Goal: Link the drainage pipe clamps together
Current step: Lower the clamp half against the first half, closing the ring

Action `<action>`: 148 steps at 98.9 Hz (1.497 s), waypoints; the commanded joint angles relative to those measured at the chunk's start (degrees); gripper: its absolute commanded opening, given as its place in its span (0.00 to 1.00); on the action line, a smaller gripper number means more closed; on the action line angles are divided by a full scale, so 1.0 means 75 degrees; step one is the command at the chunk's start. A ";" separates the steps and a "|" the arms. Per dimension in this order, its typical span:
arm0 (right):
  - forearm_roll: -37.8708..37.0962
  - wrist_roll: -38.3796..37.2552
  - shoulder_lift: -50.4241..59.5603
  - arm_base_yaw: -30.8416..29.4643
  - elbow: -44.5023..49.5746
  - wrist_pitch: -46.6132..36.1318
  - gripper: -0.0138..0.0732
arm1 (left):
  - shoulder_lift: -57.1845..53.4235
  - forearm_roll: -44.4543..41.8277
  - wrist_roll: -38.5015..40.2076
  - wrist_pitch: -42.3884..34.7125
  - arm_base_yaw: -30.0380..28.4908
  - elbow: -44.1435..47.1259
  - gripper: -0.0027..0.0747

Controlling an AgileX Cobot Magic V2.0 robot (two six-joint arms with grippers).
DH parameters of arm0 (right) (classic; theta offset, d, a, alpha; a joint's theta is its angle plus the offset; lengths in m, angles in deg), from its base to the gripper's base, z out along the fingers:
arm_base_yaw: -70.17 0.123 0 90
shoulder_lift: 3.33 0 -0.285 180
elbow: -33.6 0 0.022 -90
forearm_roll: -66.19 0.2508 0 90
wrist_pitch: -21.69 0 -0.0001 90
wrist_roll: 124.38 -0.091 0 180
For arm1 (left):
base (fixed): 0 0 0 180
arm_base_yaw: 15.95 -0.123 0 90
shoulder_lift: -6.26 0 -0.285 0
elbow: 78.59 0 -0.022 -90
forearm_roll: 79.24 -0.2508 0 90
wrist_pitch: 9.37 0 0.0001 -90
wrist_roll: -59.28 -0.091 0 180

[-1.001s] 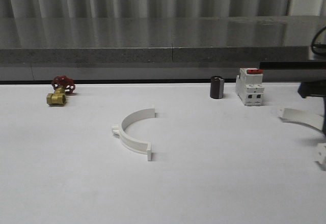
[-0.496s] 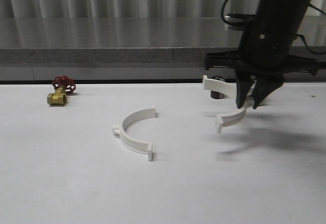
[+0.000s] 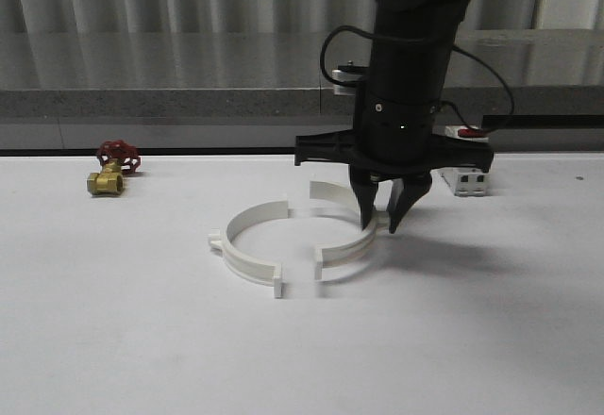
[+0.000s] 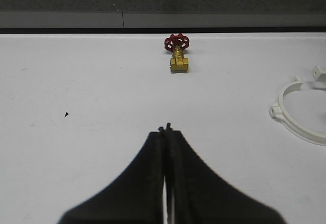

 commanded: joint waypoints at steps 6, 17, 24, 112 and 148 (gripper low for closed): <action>-0.0177 -0.0267 0.0354 0.0135 -0.0284 -0.0067 0.12 | 0.0052 0.0121 -0.0002 -0.0558 -0.0007 -0.0183 0.01; -0.0177 -0.0357 0.0354 0.0201 -0.0284 -0.0104 0.12 | 0.0052 0.0121 -0.0002 -0.0558 -0.0007 -0.0183 0.01; -0.0177 -0.0400 0.0354 0.0217 -0.0284 -0.0163 0.12 | 0.0052 0.0121 -0.0002 -0.0558 -0.0007 -0.0183 0.01; 0.0171 -0.0488 0.0073 0.0350 -0.0284 -0.0486 0.23 | 0.0052 0.0121 -0.0002 -0.0558 -0.0007 -0.0183 0.01; 0.0195 -0.0488 0.0073 0.0350 -0.0284 -0.0724 0.62 | 0.0052 0.0121 -0.0002 -0.0558 -0.0007 -0.0183 0.01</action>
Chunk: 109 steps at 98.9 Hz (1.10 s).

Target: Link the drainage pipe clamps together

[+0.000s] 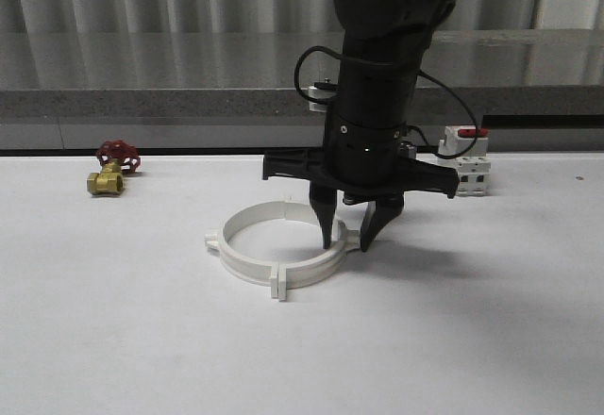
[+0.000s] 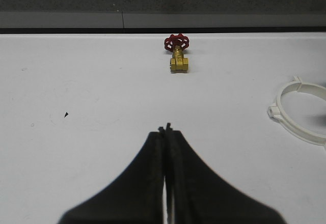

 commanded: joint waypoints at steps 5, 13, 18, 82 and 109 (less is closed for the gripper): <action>-0.0012 0.0020 0.0387 0.0010 -0.0213 -0.0242 0.63 | 0.0052 0.0121 -0.0002 -0.0558 -0.0007 -0.0183 0.01; -0.0012 0.0020 0.0387 0.0010 -0.0213 -0.0208 0.62 | 0.0052 0.0121 -0.0002 -0.0558 -0.0007 -0.0183 0.01; -0.0012 0.0020 0.0413 0.0010 -0.0213 -0.0146 0.62 | 0.0052 0.0121 -0.0002 -0.0558 -0.0007 -0.0183 0.01; -0.0351 0.2415 0.4316 -0.1146 0.0977 -0.0198 0.63 | 0.0052 0.0121 -0.0002 -0.0558 -0.0007 -0.0183 0.01; -0.0719 0.2667 0.6894 -0.2298 0.3259 -0.0204 0.63 | 0.0052 0.0121 -0.0002 -0.0558 -0.0007 -0.0183 0.01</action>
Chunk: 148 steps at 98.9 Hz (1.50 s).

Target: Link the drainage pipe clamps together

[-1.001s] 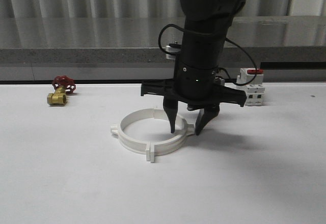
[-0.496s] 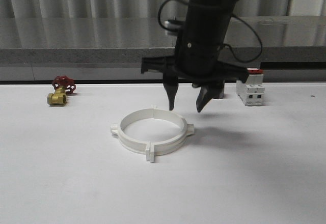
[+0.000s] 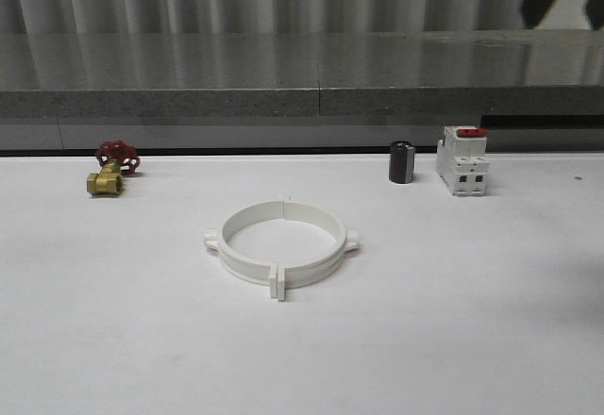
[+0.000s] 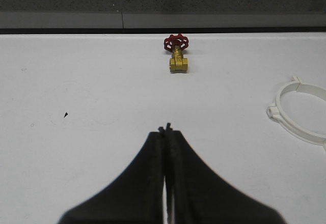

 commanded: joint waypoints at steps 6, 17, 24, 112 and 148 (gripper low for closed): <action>-0.0177 0.0299 0.1512 -0.0426 0.0948 -0.0342 0.63 | 0.0052 0.0121 -0.0002 -0.0558 -0.0007 -0.0183 0.01; -0.0177 0.0305 0.2611 -0.0476 0.1912 -0.0394 0.63 | 0.0052 0.0121 -0.0002 -0.0558 -0.0007 -0.0183 0.01; -0.0177 0.0305 0.3300 -0.0476 0.2453 -0.0345 0.63 | 0.0052 0.0121 -0.0002 -0.0558 -0.0007 -0.0183 0.01; -0.0410 0.0305 0.7442 -0.0476 0.4308 0.0498 0.02 | 0.0052 0.0121 -0.0002 -0.0558 -0.0007 -0.0183 0.01; -0.0410 0.0305 0.7442 -0.0476 0.4317 0.0491 0.02 | 0.0052 0.0121 -0.0002 -0.0558 -0.0007 -0.0183 0.01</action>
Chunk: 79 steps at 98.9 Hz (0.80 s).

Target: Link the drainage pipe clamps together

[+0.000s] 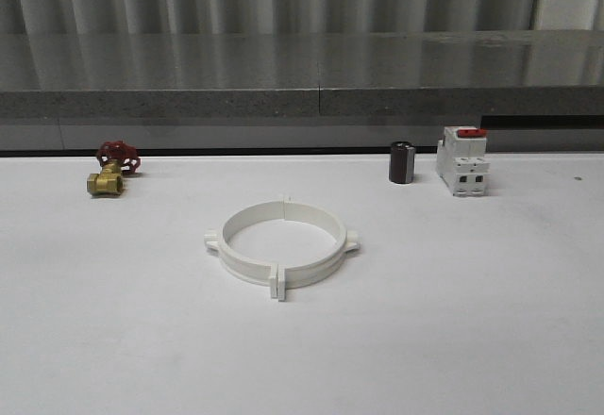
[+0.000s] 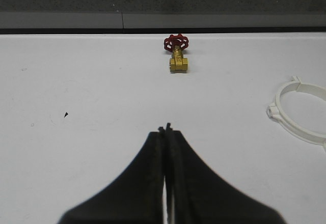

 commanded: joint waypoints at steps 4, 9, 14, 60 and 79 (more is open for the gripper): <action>-0.0184 0.0078 -0.0049 -0.0050 -0.0171 -0.0486 0.02 | 0.0052 0.0121 -0.0002 -0.0558 -0.0007 -0.0183 0.01; -0.0184 0.0078 -0.0049 -0.0050 -0.0171 -0.0505 0.02 | 0.0052 0.0121 -0.0002 -0.0558 -0.0007 -0.0183 0.01; -0.0190 0.0078 -0.0049 -0.0039 -0.0171 -0.0566 0.02 | 0.0052 0.0121 -0.0002 -0.0558 -0.0007 -0.0183 0.01; 0.0460 0.1256 0.1510 -0.0886 0.1136 -0.2320 0.02 | 0.0052 0.0121 -0.0002 -0.0558 -0.0007 -0.0183 0.01; 0.1606 0.2468 0.2479 -0.1223 0.2594 -0.4217 0.02 | 0.0052 0.0121 -0.0002 -0.0558 -0.0007 -0.0183 0.01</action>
